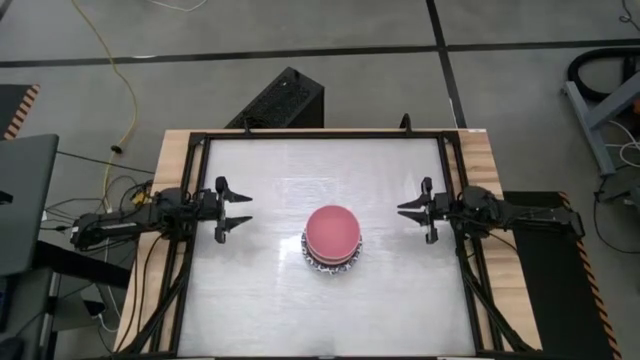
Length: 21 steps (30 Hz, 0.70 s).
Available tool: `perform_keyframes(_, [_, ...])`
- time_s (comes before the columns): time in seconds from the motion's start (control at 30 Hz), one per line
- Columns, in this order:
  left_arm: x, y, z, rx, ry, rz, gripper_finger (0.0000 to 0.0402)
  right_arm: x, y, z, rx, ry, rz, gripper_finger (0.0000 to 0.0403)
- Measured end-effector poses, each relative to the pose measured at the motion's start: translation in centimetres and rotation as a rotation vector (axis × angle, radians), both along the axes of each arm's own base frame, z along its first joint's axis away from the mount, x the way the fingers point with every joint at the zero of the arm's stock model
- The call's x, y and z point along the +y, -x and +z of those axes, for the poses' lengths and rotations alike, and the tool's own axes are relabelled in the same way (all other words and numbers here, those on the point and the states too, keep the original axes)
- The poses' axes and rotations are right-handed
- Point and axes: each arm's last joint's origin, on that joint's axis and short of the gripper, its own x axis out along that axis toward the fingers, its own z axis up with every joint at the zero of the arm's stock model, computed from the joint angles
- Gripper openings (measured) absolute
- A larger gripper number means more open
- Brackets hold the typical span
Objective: Nest bowls inside each other
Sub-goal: Return to Home Position
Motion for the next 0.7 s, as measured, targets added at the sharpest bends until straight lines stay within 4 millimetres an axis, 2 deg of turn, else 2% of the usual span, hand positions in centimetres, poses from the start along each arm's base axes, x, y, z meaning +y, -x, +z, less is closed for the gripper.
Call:
perform_keyframes(0.3, [0.21,0.03,-0.03,-0.002,0.038,0.072,0.0251,-0.09,0.0,0.03,-0.002,0.035,-0.032,0.009])
perform_keyframes(0.7, [0.21,0.03,-0.03,-0.004,0.049,0.073,0.0251,-0.1,0.0,0.07,-0.005,0.038,-0.032,0.009])
